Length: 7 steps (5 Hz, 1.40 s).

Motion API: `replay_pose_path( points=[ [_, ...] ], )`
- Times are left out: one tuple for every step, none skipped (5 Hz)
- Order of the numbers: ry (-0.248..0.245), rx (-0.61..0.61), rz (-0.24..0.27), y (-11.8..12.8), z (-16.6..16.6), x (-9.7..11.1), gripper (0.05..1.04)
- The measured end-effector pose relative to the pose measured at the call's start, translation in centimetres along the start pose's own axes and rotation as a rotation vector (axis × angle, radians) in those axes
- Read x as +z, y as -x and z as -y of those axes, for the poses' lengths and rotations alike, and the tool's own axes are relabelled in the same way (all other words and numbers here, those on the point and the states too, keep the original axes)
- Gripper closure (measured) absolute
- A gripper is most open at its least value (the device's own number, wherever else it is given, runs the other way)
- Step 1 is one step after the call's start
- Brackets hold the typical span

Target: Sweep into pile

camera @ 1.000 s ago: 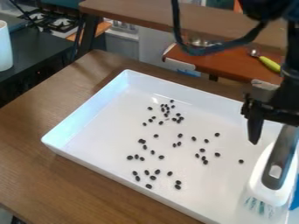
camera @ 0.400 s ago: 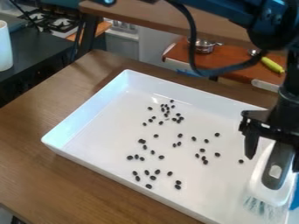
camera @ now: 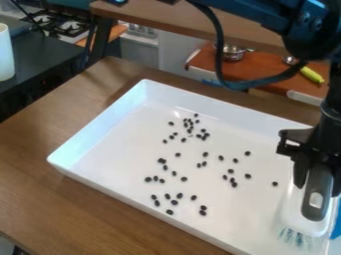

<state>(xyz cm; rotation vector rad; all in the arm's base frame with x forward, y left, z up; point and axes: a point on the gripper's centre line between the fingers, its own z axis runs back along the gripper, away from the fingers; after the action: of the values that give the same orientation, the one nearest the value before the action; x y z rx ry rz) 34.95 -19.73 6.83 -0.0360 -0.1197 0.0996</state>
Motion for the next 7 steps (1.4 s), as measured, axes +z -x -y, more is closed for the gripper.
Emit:
replay_pose_path(
  points=[
    [-0.011, 0.017, -0.008, 0.0, -1.1, -0.1, 0.593],
    [-0.019, 0.033, -0.021, -0.2, -2.4, -0.2, 0.593],
    [-0.032, 0.038, -0.038, -0.5, -3.9, -0.1, 0.593],
    [-0.037, 0.048, -0.048, -0.2, -6.0, -0.1, 0.593],
    [-0.041, 0.046, -0.042, 0.3, -7.5, 0.0, 0.593],
    [-0.049, 0.043, -0.053, 0.8, -9.3, 0.1, 0.593],
    [-0.057, 0.057, -0.063, 1.1, -11.5, 0.2, 0.593]
  ],
)
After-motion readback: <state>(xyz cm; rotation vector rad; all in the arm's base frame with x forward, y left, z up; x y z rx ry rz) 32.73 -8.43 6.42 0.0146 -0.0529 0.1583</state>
